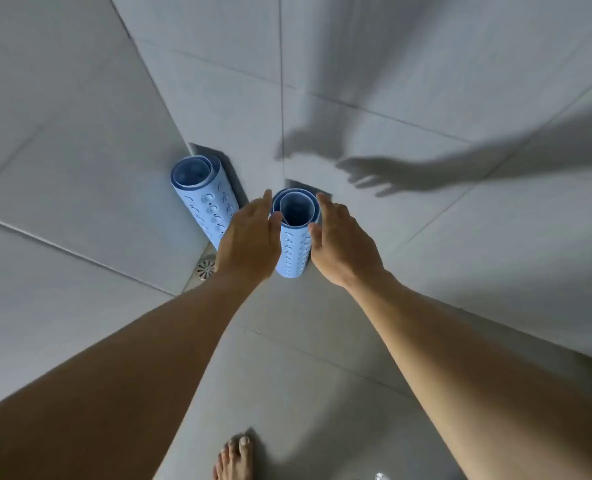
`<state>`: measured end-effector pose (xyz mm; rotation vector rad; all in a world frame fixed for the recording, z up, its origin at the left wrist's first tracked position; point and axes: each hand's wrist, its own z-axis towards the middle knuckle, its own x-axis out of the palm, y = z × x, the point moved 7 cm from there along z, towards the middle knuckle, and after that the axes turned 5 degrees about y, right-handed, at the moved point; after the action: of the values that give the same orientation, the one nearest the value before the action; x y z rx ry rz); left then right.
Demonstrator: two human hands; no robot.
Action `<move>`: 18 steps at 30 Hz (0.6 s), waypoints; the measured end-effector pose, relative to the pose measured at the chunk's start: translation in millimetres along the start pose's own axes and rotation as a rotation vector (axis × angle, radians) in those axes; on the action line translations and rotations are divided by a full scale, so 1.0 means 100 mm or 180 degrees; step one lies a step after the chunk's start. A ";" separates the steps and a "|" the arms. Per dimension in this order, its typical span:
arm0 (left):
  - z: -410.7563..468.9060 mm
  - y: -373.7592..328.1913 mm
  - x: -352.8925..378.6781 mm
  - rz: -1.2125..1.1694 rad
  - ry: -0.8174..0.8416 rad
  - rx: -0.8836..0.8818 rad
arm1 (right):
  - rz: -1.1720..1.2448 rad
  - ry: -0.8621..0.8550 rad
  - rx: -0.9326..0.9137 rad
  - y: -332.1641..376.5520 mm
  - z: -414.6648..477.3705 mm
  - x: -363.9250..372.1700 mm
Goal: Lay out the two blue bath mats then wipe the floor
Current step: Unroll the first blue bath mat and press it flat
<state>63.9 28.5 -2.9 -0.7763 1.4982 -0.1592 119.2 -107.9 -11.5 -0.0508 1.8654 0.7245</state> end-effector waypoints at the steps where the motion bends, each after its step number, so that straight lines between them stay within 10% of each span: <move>1: 0.10 0.08 0.08 -0.0110 0.0031 -0.0087 | 0.0078 0.0008 0.0040 -0.03 0.10 0.08; 18: 0.70 0.63 0.75 -0.1777 0.1023 -0.1036 | 0.2148 0.0465 0.1196 -0.37 0.45 0.72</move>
<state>114.4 60.5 -107.8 -1.4810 1.5923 -0.4843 140.4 -93.9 -101.1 0.8182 2.1434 0.8141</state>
